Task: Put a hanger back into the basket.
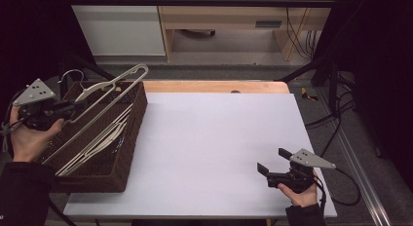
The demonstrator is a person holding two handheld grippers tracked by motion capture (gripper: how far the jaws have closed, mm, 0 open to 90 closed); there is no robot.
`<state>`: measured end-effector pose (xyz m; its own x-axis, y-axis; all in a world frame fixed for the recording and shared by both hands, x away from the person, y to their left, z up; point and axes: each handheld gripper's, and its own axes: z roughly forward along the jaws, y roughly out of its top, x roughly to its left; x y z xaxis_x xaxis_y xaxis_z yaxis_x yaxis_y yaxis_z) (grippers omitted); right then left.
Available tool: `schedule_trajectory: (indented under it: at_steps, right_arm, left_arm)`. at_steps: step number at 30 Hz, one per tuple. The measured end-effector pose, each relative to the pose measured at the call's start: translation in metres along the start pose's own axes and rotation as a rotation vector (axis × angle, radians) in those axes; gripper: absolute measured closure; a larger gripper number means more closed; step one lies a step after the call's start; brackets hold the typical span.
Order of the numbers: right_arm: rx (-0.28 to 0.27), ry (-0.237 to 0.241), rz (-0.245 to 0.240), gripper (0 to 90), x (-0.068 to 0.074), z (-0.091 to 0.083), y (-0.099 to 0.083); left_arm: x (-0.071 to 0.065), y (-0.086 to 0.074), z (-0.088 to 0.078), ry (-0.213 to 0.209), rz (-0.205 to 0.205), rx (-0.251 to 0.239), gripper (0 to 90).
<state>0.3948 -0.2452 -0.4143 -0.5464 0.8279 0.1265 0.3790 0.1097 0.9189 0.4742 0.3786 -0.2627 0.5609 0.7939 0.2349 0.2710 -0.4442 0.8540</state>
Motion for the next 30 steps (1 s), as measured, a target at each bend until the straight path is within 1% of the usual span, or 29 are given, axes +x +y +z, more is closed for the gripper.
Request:
schedule_trajectory:
  at_steps: [3, 5, 6, 7, 8, 9, 11, 15, 16, 17, 18, 19, 20, 22, 23, 24, 25, 27, 30]
  right_arm:
    - [0.000, 0.000, 0.000, 5.4, 0.000, 0.000, 0.000]
    - [0.002, -0.001, -0.001, 5.4, 0.000, 0.001, 0.000]
    - [0.003, -0.001, -0.002, 5.3, 0.001, 0.002, 0.000]
    - [0.003, -0.001, -0.002, 5.3, 0.001, 0.002, 0.000]
    - [0.001, -0.001, -0.001, 5.3, 0.001, 0.002, 0.000]
    - [0.002, -0.001, -0.002, 5.3, 0.001, 0.002, 0.000]
    - [0.001, -0.001, -0.001, 5.3, 0.000, 0.002, 0.000]
    - [0.003, -0.002, 0.000, 5.3, 0.000, 0.001, 0.000]
    - [0.004, -0.002, -0.002, 5.3, 0.000, 0.002, 0.000]
    - [0.003, -0.001, 0.000, 5.3, 0.001, 0.002, 0.000]
    - [0.003, -0.001, 0.000, 5.3, 0.001, 0.002, 0.000]
    - [0.001, 0.001, 0.001, 5.3, 0.001, 0.002, 0.000]
    - [0.001, 0.001, 0.001, 5.3, 0.001, 0.002, 0.000]
    - [0.001, 0.001, 0.000, 5.3, 0.001, 0.002, 0.000]
    - [0.003, -0.001, 0.000, 5.3, 0.001, 0.002, 0.000]
    - [0.001, 0.000, 0.001, 5.3, 0.001, 0.002, 0.000]
    - [0.002, -0.002, -0.002, 5.3, 0.001, 0.002, 0.000]
    - [0.001, -0.001, 0.000, 5.3, 0.001, 0.002, 0.000]
    - [0.001, -0.001, -0.001, 5.3, 0.001, 0.002, 0.000]
  left_arm:
    - [0.007, -0.010, 0.002, 0.021, -0.005, 0.016, 85.6]
    - [0.011, -0.015, 0.003, 0.011, -0.007, 0.020, 85.6]
    - [0.014, -0.018, 0.004, 0.015, 0.002, 0.025, 85.6]
    - [0.015, -0.020, 0.005, 0.021, 0.001, 0.033, 85.6]
    - [0.016, -0.023, 0.005, 0.023, -0.008, 0.051, 85.6]
    - [0.017, -0.025, 0.006, 0.031, -0.005, 0.058, 85.6]
    - [0.020, -0.032, 0.008, 0.031, 0.003, 0.085, 85.6]
    - [0.023, -0.040, 0.010, 0.029, 0.009, 0.104, 85.6]
    - [0.023, -0.045, 0.012, 0.037, 0.016, 0.124, 85.5]
    - [0.023, -0.048, 0.013, 0.041, 0.017, 0.137, 85.6]
    - [0.023, -0.048, 0.013, 0.041, 0.017, 0.137, 85.6]
    - [0.022, -0.054, 0.017, 0.045, 0.018, 0.145, 85.5]
    - [0.022, -0.054, 0.017, 0.045, 0.018, 0.145, 85.5]
    - [0.020, -0.060, 0.021, 0.048, 0.017, 0.148, 85.6]
    - [0.019, -0.063, 0.024, 0.050, 0.020, 0.154, 85.6]
    - [0.016, -0.069, 0.031, 0.056, 0.035, 0.182, 85.6]
    - [0.016, -0.069, 0.031, 0.056, 0.035, 0.182, 85.6]
    - [0.013, -0.076, 0.037, 0.059, 0.038, 0.197, 85.5]
    - [0.010, -0.087, 0.045, 0.052, 0.022, 0.206, 85.5]
